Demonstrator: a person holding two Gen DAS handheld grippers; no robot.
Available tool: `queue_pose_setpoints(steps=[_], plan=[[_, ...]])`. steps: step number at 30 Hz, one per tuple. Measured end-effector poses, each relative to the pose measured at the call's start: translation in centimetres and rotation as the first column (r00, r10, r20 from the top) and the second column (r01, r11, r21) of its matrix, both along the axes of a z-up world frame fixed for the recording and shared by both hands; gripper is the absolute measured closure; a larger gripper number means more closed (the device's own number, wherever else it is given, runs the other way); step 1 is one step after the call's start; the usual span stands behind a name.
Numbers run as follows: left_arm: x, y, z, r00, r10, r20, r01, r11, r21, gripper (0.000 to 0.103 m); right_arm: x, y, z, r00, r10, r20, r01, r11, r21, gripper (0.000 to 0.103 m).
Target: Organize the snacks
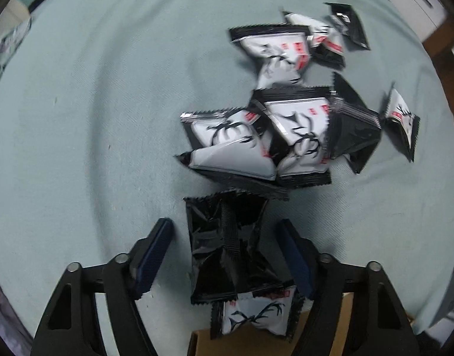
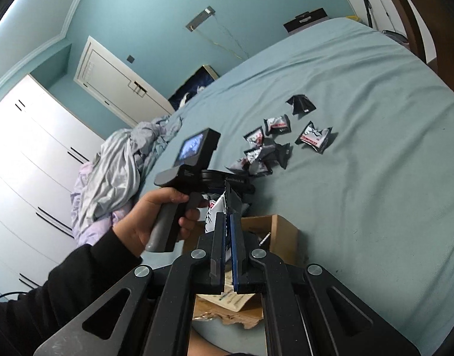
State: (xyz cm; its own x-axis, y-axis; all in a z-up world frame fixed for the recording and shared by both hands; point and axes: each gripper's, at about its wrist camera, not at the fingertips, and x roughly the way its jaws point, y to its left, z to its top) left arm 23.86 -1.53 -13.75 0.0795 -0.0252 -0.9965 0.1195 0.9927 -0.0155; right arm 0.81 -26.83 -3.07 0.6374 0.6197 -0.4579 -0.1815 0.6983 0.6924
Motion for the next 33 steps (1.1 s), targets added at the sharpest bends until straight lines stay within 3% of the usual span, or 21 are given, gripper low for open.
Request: queue_pose_setpoints(steps=[2, 5, 12, 16, 21, 29, 33], plan=[[-0.5, -0.6, 0.5, 0.999, -0.033, 0.019, 0.032, 0.999, 0.001, 0.065, 0.0, 0.4, 0.1, 1.000, -0.002, -0.010, 0.002, 1.000, -0.022, 0.102], [-1.2, -0.7, 1.1, 0.999, -0.031, 0.023, 0.031, 1.000, 0.004, 0.070, 0.1, 1.3, 0.4, 1.000, 0.012, -0.017, -0.013, 0.999, -0.046, 0.102], [-4.7, 1.2, 7.0, 0.988, 0.032, 0.148, -0.030, 0.999, -0.015, 0.070, -0.4, 1.5, 1.2, 1.000, -0.002, -0.003, 0.001, 0.999, -0.054, 0.102], [-8.5, 1.5, 10.7, 0.977, -0.024, 0.210, 0.026, 1.000, -0.011, 0.070, -0.6, 1.5, 1.2, 1.000, -0.021, -0.002, 0.020, 0.998, -0.066, 0.102], [-13.6, 1.0, 13.3, 0.954, -0.106, 0.279, 0.114, 0.993, -0.013, 0.070, -1.1, 2.3, 1.7, 1.000, -0.018, 0.013, 0.019, 0.994, -0.106, 0.102], [-18.6, -0.2, 11.9, 0.924, -0.178, 0.338, 0.188, 0.982, 0.006, 0.070, -1.1, 2.7, 1.9, 1.000, -0.013, -0.008, 0.012, 0.990, -0.139, 0.102], [-19.8, -0.8, 11.0, 0.920, -0.217, 0.326, 0.228, 0.974, 0.004, 0.070, -1.2, 2.9, 2.2, 1.000, -0.012, -0.011, 0.010, 0.989, -0.147, 0.102]])
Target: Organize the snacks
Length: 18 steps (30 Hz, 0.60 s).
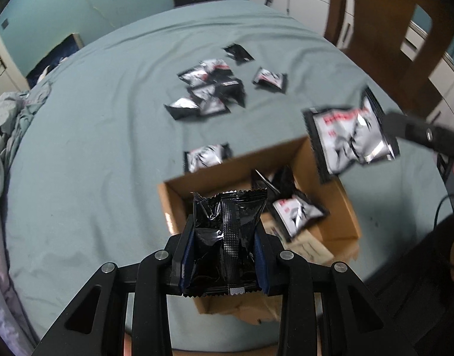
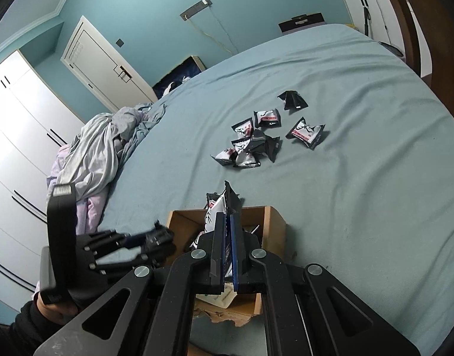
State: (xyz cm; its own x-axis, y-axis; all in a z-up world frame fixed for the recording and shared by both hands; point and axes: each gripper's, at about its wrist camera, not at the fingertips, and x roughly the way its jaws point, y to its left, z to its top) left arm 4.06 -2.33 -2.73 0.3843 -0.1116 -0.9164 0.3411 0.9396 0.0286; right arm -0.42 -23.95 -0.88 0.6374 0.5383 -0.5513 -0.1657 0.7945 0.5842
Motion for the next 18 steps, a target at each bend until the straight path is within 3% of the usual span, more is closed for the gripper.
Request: queue_pose_setpoints(steps=[3, 6, 8, 10, 18], plan=[[-0.3, -0.5, -0.1, 1.000, -0.026, 0.012, 0.026, 1.000, 0.014, 0.068, 0.0, 0.0, 0.0, 1.000, 0.003, -0.003, -0.003, 1.000, -0.007, 0.102], [-0.2, -0.4, 0.1, 0.999, -0.019, 0.031, 0.019, 1.000, 0.003, 0.061, 0.2, 0.1, -0.1, 1.000, 0.005, -0.012, -0.005, 1.000, -0.016, 0.102], [-0.1, -0.2, 0.3, 0.998, -0.008, 0.061, 0.007, 1.000, 0.016, 0.036, 0.3, 0.2, -0.2, 1.000, 0.008, -0.018, -0.008, 1.000, -0.019, 0.102], [-0.2, 0.1, 1.0, 0.994, 0.009, 0.112, -0.012, 1.000, 0.026, 0.026, 0.4, 0.3, -0.2, 1.000, 0.013, -0.021, -0.013, 1.000, -0.021, 0.102], [0.5, 2.2, 1.9, 0.980, 0.107, 0.170, -0.117, 0.992, 0.051, 0.024, 0.2, 1.5, -0.1, 0.998, 0.052, -0.030, -0.054, 0.997, -0.058, 0.102]])
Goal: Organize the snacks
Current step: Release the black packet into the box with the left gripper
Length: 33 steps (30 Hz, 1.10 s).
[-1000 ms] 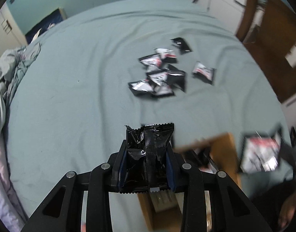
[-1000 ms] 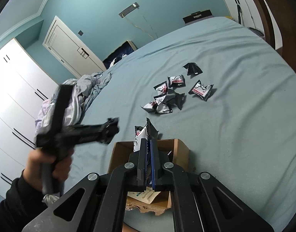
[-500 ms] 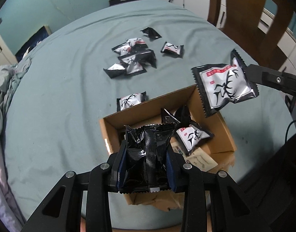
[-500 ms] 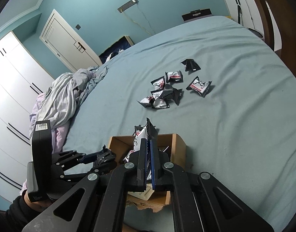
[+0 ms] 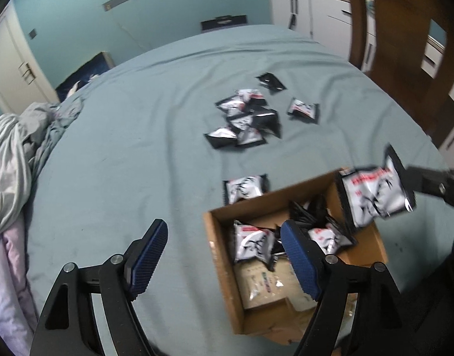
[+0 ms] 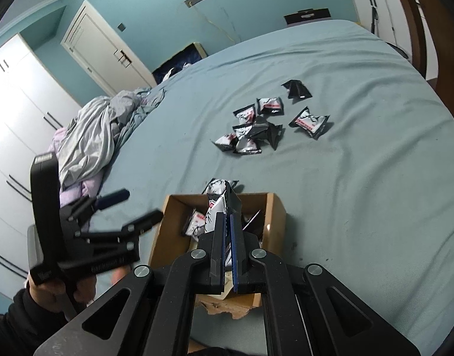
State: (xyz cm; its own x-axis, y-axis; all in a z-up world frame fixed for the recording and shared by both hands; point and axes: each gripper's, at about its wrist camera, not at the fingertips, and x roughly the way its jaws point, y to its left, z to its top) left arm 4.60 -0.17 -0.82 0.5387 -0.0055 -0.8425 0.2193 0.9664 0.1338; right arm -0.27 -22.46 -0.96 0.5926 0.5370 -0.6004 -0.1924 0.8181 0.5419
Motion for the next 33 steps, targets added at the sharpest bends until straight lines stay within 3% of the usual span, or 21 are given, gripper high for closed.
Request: queue_pose_setpoints(steps=[5, 11, 12, 14, 15, 16, 19, 25, 33], plan=[[0.8, 1.7, 0.0, 0.998, 0.061, -0.031, -0.062, 0.997, -0.053, 0.024, 0.0, 1.2, 0.0, 1.000, 0.024, -0.007, -0.024, 0.999, -0.048, 0.102], [1.1, 2.3, -0.2, 0.995, 0.098, -0.034, -0.100, 0.993, -0.060, 0.024, 0.5, 2.1, -0.7, 0.998, 0.026, -0.057, -0.028, 0.999, -0.022, 0.096], [1.1, 2.4, -0.2, 0.994, 0.100, -0.035, -0.102, 0.993, -0.062, 0.024, 0.5, 2.1, -0.7, 0.998, 0.025, -0.062, -0.027, 0.999, -0.018, 0.086], [1.2, 2.5, -0.3, 0.994, 0.105, -0.042, -0.108, 0.992, -0.067, 0.023, 0.5, 2.3, -0.6, 0.999, 0.007, -0.049, -0.009, 0.999, -0.046, 0.057], [1.3, 2.5, -0.3, 0.993, 0.106, -0.046, -0.109, 0.992, -0.069, 0.023, 0.4, 2.3, -0.4, 0.999, -0.004, -0.037, 0.002, 0.998, -0.062, 0.036], [1.3, 2.6, -0.4, 0.993, 0.109, -0.050, -0.112, 0.991, -0.070, 0.023, 0.2, 2.3, -0.2, 1.000, -0.022, -0.016, 0.021, 0.997, -0.076, 0.028], [1.7, 2.8, -0.7, 0.991, 0.119, -0.061, -0.123, 0.990, -0.067, 0.023, 0.1, 2.1, 0.1, 0.999, -0.045, 0.001, 0.045, 0.996, -0.081, 0.027], [3.2, 3.6, -1.9, 0.980, 0.132, -0.147, -0.153, 0.978, -0.142, 0.023, 2.7, 0.9, -0.7, 0.987, -0.078, -0.137, 0.072, 0.996, -0.046, 0.027], [5.3, 3.9, -3.2, 0.969, 0.157, -0.193, -0.188, 0.969, -0.158, 0.023, 8.0, -0.1, -1.4, 0.965, -0.094, -0.243, 0.092, 0.996, -0.020, 0.027]])
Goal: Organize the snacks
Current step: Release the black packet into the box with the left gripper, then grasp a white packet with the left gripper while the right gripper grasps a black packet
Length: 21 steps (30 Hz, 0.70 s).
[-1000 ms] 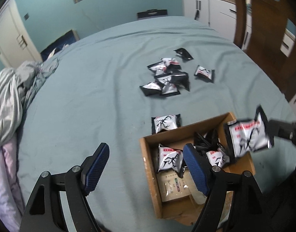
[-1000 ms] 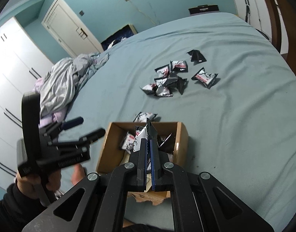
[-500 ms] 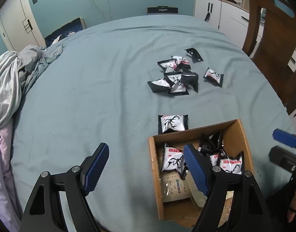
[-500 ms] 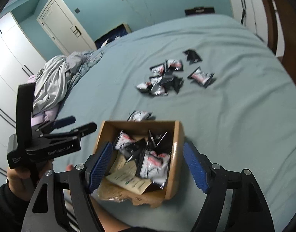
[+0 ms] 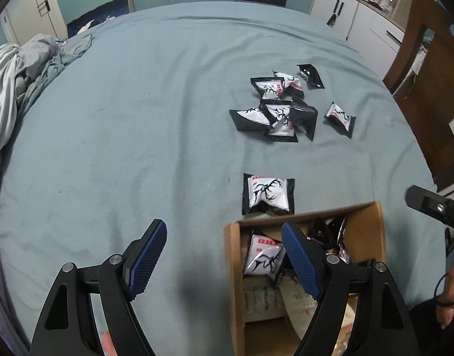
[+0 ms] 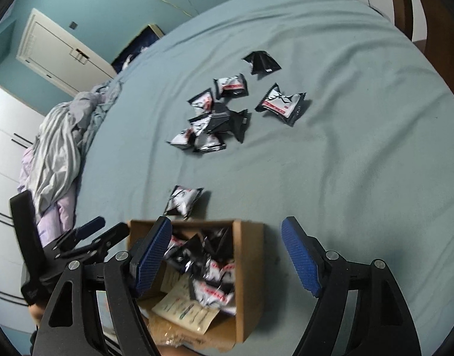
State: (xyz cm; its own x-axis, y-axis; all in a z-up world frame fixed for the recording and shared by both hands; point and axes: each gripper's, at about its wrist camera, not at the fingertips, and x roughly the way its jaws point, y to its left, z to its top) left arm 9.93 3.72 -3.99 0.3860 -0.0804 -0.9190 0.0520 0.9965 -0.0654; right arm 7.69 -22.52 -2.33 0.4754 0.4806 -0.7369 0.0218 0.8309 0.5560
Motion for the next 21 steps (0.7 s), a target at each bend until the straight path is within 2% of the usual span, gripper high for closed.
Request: queue_pose_setpoints(steps=[6, 9, 15, 18, 21], plan=[[1.8, -1.6, -0.6, 0.998, -0.066, -0.006, 0.066, 0.997, 0.045, 0.022, 3.7, -0.3, 0.2, 1.000, -0.026, -0.011, 0.026, 0.998, -0.054, 0.027], [3.0, -2.1, -1.0, 0.995, -0.098, -0.026, 0.098, 0.995, 0.023, 0.022, 5.2, -0.5, 0.0, 0.999, -0.038, -0.015, 0.037, 0.997, -0.065, 0.027], [5.8, -2.5, -2.6, 0.991, -0.086, -0.101, 0.080, 0.995, -0.056, 0.022, 7.1, -0.5, -0.7, 0.999, -0.047, -0.025, 0.045, 0.994, -0.096, 0.027], [7.3, -3.1, -3.4, 0.984, -0.101, -0.150, 0.085, 0.991, -0.106, 0.023, 8.3, -0.4, -1.2, 0.998, -0.049, -0.029, 0.046, 0.992, -0.115, 0.027], [8.3, -3.7, -4.5, 0.971, -0.112, -0.212, 0.087, 0.989, -0.122, 0.023, 9.2, -0.4, -1.5, 0.998, -0.045, -0.032, 0.041, 0.992, -0.118, 0.027]])
